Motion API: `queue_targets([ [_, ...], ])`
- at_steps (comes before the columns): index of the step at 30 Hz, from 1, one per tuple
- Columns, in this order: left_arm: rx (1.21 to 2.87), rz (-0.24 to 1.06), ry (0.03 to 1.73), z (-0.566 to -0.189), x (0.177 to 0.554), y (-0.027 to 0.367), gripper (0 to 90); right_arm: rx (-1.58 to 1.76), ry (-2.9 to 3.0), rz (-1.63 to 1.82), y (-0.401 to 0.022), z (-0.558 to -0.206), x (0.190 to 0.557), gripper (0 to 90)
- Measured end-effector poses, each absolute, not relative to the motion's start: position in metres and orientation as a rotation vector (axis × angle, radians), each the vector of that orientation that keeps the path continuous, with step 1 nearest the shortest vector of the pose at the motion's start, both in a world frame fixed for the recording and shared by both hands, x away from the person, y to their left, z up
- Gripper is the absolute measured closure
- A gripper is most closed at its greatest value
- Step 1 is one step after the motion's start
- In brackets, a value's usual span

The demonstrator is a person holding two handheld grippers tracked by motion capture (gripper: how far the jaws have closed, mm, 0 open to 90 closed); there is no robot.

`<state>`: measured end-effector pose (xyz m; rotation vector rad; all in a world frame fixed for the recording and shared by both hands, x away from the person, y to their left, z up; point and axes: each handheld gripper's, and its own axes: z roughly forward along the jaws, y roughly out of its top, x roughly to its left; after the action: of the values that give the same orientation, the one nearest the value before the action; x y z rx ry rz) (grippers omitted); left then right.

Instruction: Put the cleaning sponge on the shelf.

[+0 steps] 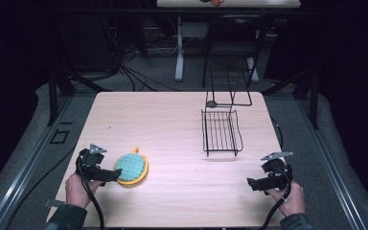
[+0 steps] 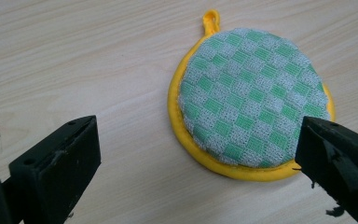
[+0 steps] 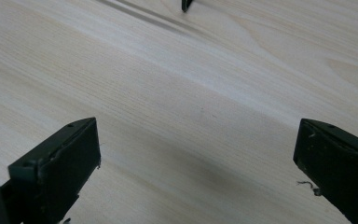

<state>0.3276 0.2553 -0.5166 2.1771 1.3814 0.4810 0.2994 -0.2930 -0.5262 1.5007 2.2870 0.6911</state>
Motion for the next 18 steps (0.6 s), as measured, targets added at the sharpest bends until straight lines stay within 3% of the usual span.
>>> queue_targets([
  [18,2.21,0.416,1.332,-0.52,0.34,0.233,0.0,1.488,2.299,0.702,-0.29,-0.526,0.298,1.0],
])
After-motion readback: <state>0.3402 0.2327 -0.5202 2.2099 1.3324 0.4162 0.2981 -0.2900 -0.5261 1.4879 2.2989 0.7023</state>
